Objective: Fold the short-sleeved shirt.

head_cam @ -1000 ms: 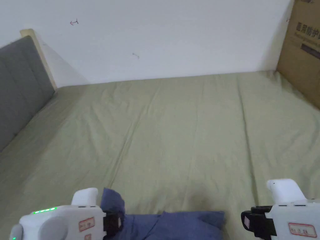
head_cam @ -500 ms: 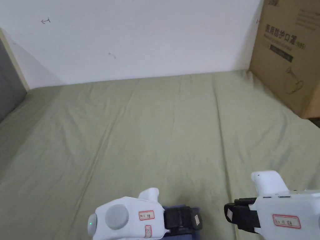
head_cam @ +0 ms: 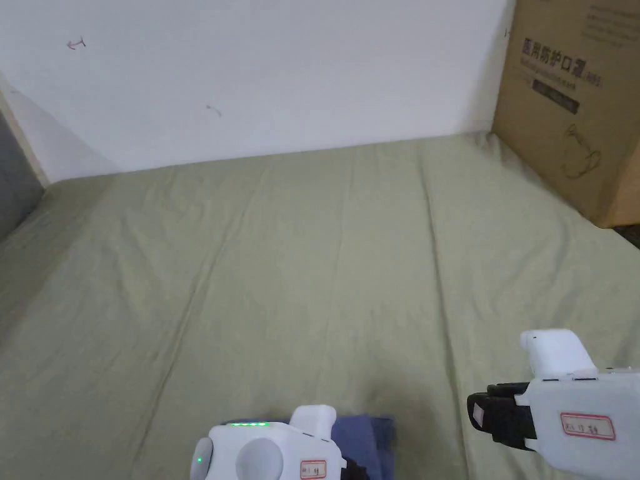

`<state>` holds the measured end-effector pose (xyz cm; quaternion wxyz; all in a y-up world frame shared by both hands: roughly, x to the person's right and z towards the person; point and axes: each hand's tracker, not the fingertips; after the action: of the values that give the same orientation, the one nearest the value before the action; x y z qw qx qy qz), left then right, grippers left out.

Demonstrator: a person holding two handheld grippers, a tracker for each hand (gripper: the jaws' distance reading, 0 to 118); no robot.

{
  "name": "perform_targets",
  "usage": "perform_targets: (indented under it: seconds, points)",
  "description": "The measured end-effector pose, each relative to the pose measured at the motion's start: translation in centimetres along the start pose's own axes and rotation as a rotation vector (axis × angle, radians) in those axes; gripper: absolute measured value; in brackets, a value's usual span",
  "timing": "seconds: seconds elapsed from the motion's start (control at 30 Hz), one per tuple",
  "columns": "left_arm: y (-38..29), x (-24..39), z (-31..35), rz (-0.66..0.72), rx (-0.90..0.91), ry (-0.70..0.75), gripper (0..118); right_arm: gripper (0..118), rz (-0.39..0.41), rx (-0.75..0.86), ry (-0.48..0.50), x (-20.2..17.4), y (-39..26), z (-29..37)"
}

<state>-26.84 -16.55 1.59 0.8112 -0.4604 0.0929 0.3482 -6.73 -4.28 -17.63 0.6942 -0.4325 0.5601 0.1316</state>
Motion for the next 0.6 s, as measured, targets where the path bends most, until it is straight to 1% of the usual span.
perform_targets:
  seconds: [0.03,0.13,0.17,0.23,0.27,0.33,0.43,0.47,0.5,0.53,0.6]
  points:
    - [-0.4,-0.1,-1.1,0.006,-0.003,-0.042,1,0,-0.008,-0.004,-0.002,0.2,-0.2,0.0]
    - [-1.0,0.0,-2.7,0.153,-0.009,-0.191,1,0,-0.033,-0.017,-0.006,0.7,-0.6,-0.2]
    - [-1.3,0.2,-3.2,0.173,-0.034,-0.216,1,0,-0.034,-0.021,-0.003,0.7,-0.8,-0.2]
    - [-2.1,1.6,-3.2,0.096,-0.046,-0.179,1,0,-0.032,-0.025,-0.005,0.6,-0.9,-0.3]
    - [-1.9,2.2,-2.5,0.018,-0.018,-0.162,1,0,-0.030,-0.024,-0.006,0.6,-0.9,-0.2]
    - [-1.8,2.6,0.0,-0.037,0.060,-0.166,1,0,-0.029,-0.016,-0.001,0.6,-0.8,-0.2]
    - [-1.0,1.7,6.2,0.006,0.221,-0.227,1,0,-0.029,0.019,0.024,0.3,-0.3,0.3]
    - [-0.8,0.9,8.1,0.017,0.270,-0.229,1,0,-0.030,0.034,0.046,0.2,-0.1,0.3]
    - [-0.8,0.0,10.1,0.029,0.314,-0.212,1,0,-0.031,0.049,0.090,0.1,-0.1,0.1]
    - [-0.7,-1.2,11.6,0.041,0.355,-0.185,1,0,-0.042,0.056,0.121,-0.1,0.1,-0.1]
    - [-1.2,-3.6,14.7,0.073,0.437,-0.099,1,0,-0.040,0.028,0.204,-1.0,0.1,-1.5]
